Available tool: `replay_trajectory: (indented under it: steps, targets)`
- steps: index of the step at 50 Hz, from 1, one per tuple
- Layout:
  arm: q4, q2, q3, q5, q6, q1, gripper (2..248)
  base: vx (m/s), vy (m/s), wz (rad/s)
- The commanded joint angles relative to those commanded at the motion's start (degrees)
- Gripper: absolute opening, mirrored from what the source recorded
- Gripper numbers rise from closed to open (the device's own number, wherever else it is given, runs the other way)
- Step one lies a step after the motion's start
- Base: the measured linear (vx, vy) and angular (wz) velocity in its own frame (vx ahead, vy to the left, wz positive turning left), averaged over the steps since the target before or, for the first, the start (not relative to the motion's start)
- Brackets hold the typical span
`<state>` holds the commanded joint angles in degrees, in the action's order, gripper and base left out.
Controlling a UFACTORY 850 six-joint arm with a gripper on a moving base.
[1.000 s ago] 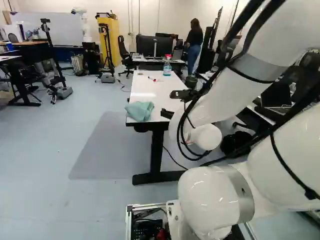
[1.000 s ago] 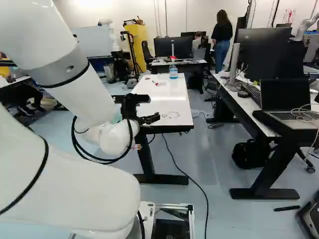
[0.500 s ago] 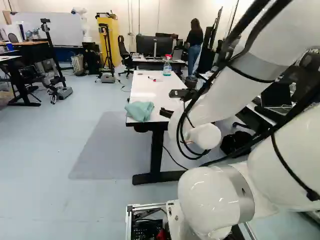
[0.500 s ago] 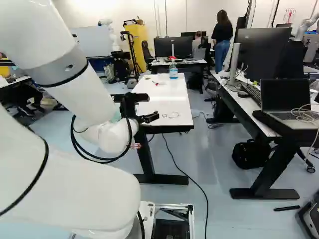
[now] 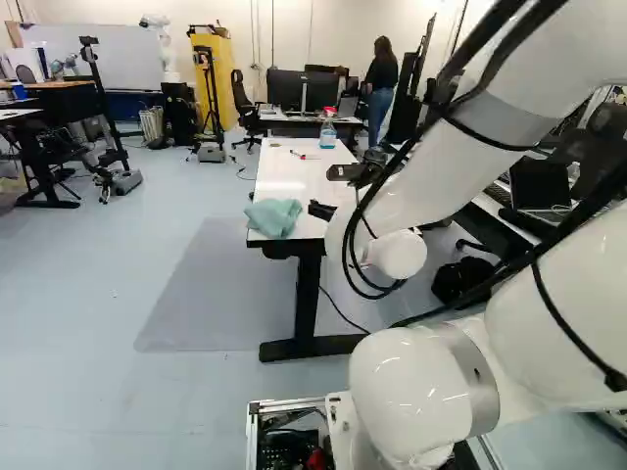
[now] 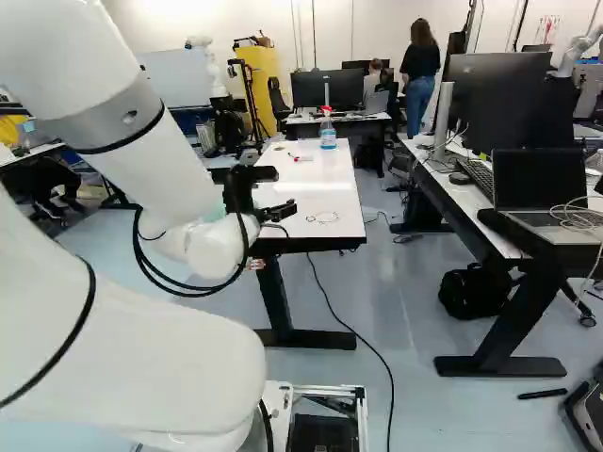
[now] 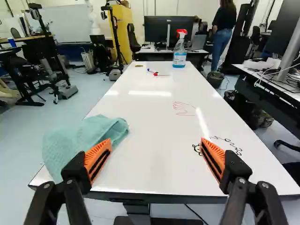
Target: Clean the table with the green towel
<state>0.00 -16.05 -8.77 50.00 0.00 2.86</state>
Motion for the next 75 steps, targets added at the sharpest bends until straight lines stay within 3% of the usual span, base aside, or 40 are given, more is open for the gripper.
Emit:
replay_trajectory:
  steps: [16,75]
  targets:
    - [0.0,-0.1,-2.2,0.0,0.0,2.6,247,0.0,0.0,0.0]
    - [0.0,13.6,-14.8,-2.9,0.0,12.9,247,0.0,0.0,0.0]
